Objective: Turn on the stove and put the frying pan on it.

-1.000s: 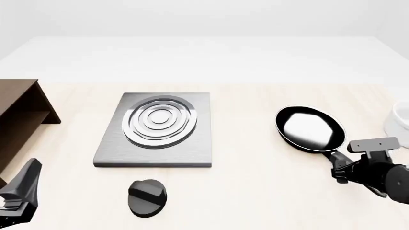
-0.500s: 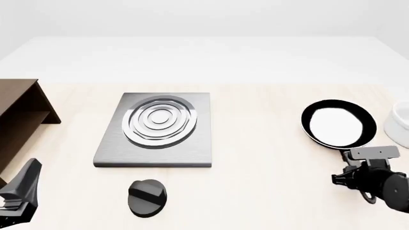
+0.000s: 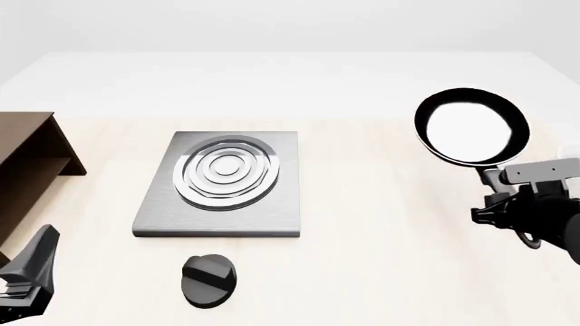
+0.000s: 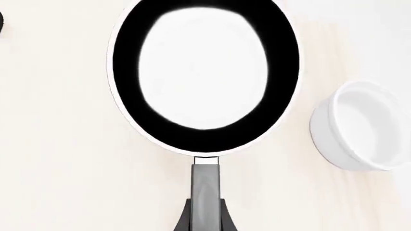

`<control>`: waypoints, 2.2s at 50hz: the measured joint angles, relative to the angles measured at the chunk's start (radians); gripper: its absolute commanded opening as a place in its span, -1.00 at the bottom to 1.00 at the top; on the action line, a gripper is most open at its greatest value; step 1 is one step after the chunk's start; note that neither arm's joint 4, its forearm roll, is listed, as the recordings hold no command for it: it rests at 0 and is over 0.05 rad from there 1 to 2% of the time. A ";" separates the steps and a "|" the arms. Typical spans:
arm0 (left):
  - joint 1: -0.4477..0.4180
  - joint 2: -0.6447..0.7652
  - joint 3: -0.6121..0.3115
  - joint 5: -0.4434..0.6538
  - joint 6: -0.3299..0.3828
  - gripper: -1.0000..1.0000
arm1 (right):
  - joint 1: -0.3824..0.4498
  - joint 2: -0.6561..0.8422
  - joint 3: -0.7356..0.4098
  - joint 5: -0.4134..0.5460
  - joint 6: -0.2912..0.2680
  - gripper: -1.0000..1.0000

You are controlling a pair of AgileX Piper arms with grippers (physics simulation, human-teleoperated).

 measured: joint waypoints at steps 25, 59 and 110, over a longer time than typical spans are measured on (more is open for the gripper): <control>0.000 -0.001 -0.003 0.003 -0.005 1.00 | 0.371 0.031 -0.393 0.254 0.124 -1.00; -0.004 0.014 0.013 -0.020 -0.037 1.00 | 0.698 0.378 -0.709 0.272 0.160 -1.00; -0.004 0.003 0.010 -0.003 -0.056 1.00 | 0.869 0.623 -0.629 0.104 0.186 -1.00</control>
